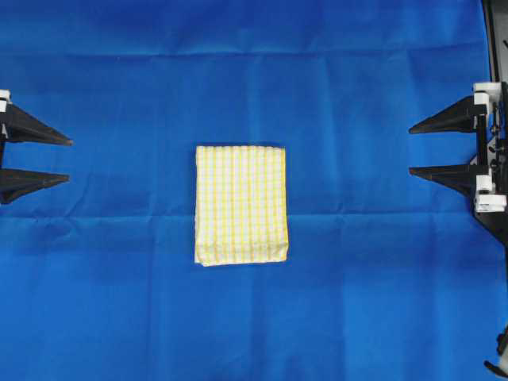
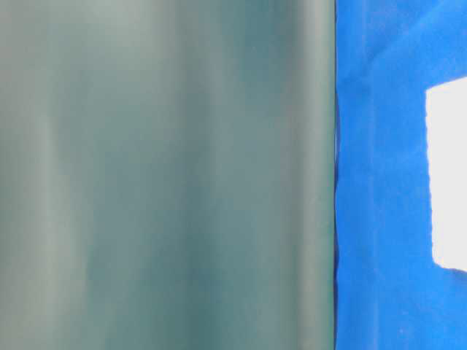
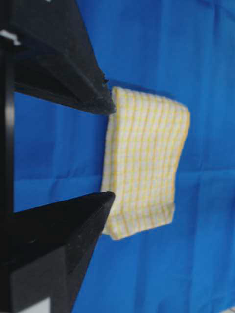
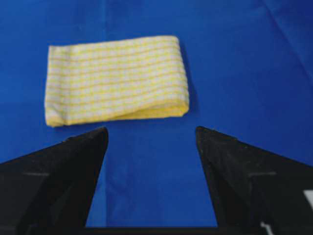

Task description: Fold the yellow towel.

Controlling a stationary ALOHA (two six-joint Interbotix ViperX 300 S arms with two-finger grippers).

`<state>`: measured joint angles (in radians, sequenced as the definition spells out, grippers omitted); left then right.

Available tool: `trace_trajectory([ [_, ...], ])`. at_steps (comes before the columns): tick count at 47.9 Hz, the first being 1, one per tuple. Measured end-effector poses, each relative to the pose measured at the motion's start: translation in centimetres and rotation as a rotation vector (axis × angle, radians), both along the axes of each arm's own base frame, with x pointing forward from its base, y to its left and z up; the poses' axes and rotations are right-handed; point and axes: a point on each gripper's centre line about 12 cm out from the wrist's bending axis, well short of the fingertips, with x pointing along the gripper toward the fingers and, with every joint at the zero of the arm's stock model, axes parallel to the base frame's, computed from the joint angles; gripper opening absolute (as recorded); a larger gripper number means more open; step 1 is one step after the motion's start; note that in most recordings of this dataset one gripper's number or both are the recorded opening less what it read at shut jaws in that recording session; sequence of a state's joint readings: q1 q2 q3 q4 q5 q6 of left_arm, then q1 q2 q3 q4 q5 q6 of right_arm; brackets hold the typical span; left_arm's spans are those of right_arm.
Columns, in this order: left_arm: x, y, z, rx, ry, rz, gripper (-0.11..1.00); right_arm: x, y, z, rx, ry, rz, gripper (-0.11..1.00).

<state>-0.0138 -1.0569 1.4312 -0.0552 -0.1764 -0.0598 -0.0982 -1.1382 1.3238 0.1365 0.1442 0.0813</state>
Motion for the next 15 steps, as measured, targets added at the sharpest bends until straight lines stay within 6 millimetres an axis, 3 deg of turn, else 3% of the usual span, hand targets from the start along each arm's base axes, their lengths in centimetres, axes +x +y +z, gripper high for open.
trace_trajectory([
  [15, -0.59, 0.03, -0.88, 0.000, 0.008, 0.001, 0.56, -0.05, -0.02, -0.22, 0.002, 0.003, -0.002, 0.72],
])
